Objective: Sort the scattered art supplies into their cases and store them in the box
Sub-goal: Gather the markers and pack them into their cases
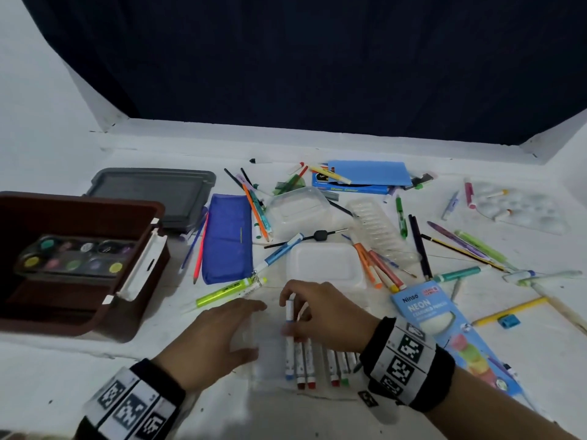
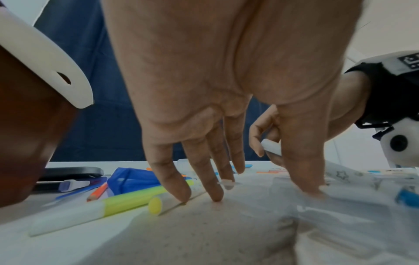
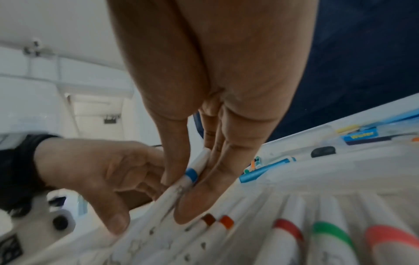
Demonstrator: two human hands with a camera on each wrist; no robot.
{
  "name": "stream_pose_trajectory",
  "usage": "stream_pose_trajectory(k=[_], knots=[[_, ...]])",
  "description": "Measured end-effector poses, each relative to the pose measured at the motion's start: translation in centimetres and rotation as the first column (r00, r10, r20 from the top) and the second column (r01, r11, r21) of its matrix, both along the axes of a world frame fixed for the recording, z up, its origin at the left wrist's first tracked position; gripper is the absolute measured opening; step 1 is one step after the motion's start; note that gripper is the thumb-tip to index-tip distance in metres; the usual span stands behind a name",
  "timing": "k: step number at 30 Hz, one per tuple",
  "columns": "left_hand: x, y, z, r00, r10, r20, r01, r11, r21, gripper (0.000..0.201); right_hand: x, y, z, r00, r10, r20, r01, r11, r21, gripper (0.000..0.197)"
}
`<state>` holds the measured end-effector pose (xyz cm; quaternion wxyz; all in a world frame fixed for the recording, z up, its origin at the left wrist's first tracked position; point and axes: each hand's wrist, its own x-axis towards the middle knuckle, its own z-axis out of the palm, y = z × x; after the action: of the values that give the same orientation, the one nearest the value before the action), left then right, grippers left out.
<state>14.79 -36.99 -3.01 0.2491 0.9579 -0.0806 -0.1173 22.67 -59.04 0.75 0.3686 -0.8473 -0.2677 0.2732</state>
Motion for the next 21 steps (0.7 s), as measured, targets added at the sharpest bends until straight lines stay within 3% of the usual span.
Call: stream_pose_trajectory(k=[8,15,21], knots=[[0.3,0.3,-0.5,1.0,0.025,0.015,-0.025,1.0,0.016,0.064,0.1,0.6,0.7,0.999,0.013,-0.033,-0.014,1.0,-0.006,0.035],[0.0,0.3,-0.5,0.999,0.021,0.026,-0.023,0.996,0.081,0.062,-1.0,0.9,-0.7,0.955,0.2,0.22,-0.128,0.944,-0.304,0.075],[0.0,0.0,0.6,1.0,-0.004,0.031,-0.001,0.986,0.166,0.062,-1.7,1.3,-0.7,0.893,0.315,0.323,-0.138,0.873,-0.469,0.068]])
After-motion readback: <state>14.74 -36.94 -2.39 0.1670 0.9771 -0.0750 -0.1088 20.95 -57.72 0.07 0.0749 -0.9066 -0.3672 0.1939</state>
